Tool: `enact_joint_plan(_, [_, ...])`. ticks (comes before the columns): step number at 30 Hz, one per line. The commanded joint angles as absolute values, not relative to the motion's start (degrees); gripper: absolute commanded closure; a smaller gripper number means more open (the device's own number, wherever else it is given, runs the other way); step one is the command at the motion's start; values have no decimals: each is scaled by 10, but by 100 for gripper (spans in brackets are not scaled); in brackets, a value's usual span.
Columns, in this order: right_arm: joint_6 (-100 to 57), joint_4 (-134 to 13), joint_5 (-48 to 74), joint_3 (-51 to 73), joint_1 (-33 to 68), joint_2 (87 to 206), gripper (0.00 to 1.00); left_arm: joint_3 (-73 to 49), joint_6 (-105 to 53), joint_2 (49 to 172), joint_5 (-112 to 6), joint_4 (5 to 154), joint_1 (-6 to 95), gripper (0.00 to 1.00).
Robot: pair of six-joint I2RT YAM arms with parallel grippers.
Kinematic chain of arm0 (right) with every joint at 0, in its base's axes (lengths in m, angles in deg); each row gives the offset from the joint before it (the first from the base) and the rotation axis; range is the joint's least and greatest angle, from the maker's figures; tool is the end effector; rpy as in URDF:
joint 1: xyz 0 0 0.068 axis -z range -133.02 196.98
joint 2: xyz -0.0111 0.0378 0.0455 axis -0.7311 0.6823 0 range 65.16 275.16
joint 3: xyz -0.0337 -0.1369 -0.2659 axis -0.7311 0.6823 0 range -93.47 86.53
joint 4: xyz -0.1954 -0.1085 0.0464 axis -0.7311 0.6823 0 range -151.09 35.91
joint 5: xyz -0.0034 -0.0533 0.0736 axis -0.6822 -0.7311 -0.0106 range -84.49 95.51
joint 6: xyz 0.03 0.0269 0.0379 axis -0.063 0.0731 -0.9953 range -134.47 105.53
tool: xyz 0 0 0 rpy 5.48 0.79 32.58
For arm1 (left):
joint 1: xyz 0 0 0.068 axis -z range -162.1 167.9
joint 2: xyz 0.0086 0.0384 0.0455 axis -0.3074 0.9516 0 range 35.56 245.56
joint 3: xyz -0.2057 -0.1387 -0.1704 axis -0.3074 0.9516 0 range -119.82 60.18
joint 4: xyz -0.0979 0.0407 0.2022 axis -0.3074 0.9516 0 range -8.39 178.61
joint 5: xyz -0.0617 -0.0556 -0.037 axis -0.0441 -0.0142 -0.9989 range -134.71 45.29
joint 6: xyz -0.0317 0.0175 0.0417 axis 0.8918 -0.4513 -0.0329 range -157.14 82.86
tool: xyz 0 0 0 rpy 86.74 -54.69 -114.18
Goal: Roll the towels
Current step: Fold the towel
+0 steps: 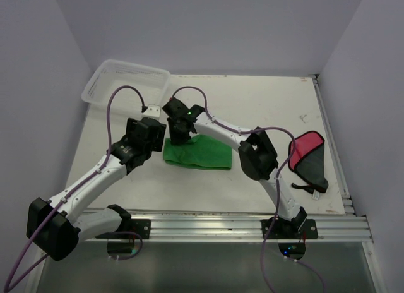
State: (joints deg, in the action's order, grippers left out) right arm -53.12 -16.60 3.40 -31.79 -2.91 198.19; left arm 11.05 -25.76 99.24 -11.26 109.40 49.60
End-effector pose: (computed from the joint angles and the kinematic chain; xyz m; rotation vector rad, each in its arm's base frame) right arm 0.3197 0.3776 0.2367 -0.2498 2.6793 0.4821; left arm 0.1687 -0.0799 0.3107 0.0989 2.1764 0.2536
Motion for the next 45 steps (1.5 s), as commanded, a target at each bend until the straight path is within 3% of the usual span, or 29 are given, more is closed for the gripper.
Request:
enact_joint_plan(1, [-542,-216,52,-335,-36,1971,73,110,-254,980,-108,1065,500,17])
enact_joint_plan(6, [-554,-256,94,-329,-36,1970,65,110,-254,976,-107,1065,501,17])
enact_joint_plan(11, [-563,-265,110,-331,-36,1970,64,110,-254,973,-104,1065,501,17])
enact_joint_plan(19, [-552,-254,84,-274,4,1886,58,111,-254,974,-113,1064,501,17])
enact_joint_plan(34, [-523,-323,121,217,172,1517,56,101,-257,981,-194,1032,501,16])
enact_joint_plan(38, [-576,-438,195,371,231,1401,56,47,-258,1011,-256,1038,501,16])
enact_joint_plan(45, [-632,-542,235,493,260,1365,54,-62,-259,1116,-349,1038,501,16])
